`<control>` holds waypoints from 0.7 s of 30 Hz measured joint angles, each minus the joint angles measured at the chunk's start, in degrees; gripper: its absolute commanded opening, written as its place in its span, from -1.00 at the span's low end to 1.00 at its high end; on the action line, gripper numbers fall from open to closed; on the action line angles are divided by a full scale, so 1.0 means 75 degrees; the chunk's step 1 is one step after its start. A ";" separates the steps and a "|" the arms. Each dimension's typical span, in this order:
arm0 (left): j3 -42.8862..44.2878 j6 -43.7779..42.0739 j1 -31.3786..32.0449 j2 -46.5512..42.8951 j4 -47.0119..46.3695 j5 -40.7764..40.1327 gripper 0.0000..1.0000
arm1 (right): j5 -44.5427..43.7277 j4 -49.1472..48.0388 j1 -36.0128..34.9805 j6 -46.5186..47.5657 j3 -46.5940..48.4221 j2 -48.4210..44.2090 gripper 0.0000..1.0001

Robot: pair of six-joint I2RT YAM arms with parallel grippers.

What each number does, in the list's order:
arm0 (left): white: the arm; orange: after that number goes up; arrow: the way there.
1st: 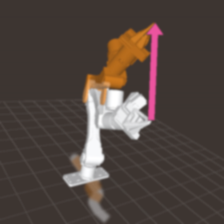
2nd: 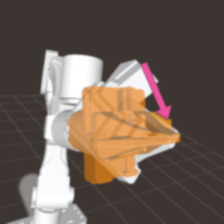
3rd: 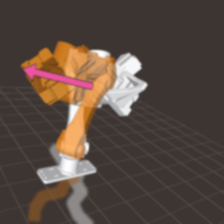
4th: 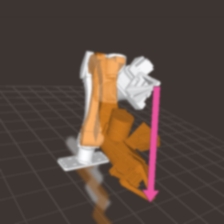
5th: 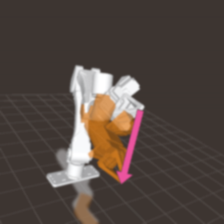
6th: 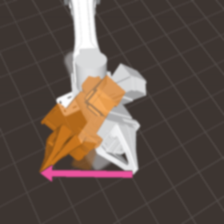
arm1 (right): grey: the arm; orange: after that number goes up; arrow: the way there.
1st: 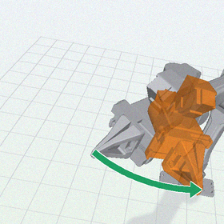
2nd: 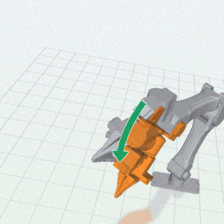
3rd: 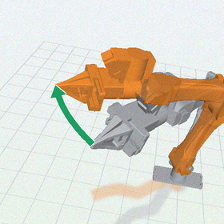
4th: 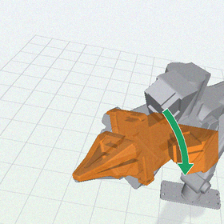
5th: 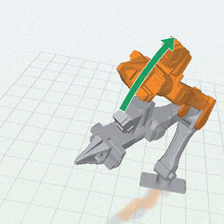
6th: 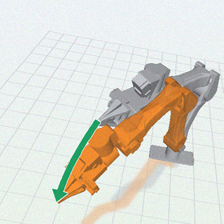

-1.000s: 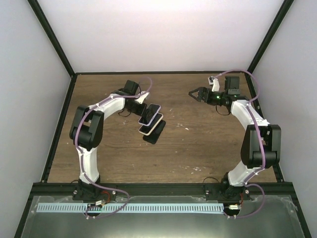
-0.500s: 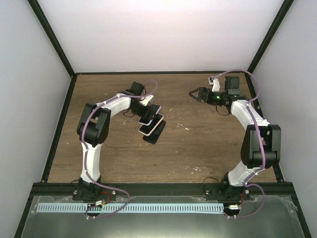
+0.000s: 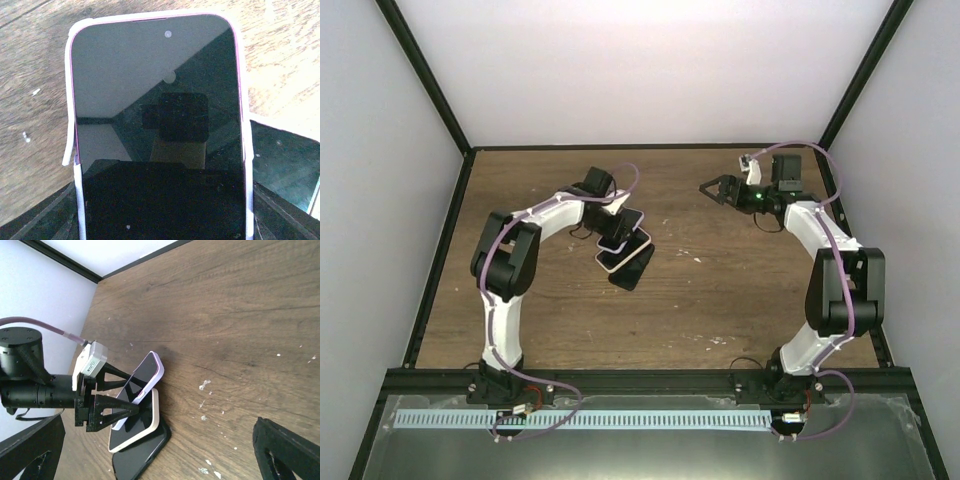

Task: Take the phone out of the phone case
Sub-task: Pick up the phone at the center of the board.

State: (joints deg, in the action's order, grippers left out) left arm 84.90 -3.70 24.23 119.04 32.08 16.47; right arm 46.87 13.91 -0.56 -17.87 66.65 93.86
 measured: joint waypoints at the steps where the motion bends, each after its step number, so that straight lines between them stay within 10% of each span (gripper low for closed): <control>1: -0.0105 0.0023 0.0020 -0.0122 0.0003 -0.0070 0.07 | 0.0061 -0.0055 -0.0020 -0.0119 0.0000 0.0044 0.97; 21: -0.0125 -0.0023 0.1926 -0.1781 -0.1466 -0.1743 -0.05 | 0.0778 -0.0790 -0.0860 -0.1909 0.0708 0.0568 0.30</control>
State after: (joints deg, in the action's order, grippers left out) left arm 83.96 -3.88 38.68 105.69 21.08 3.40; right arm 52.71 7.99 -7.01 -32.18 71.96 98.13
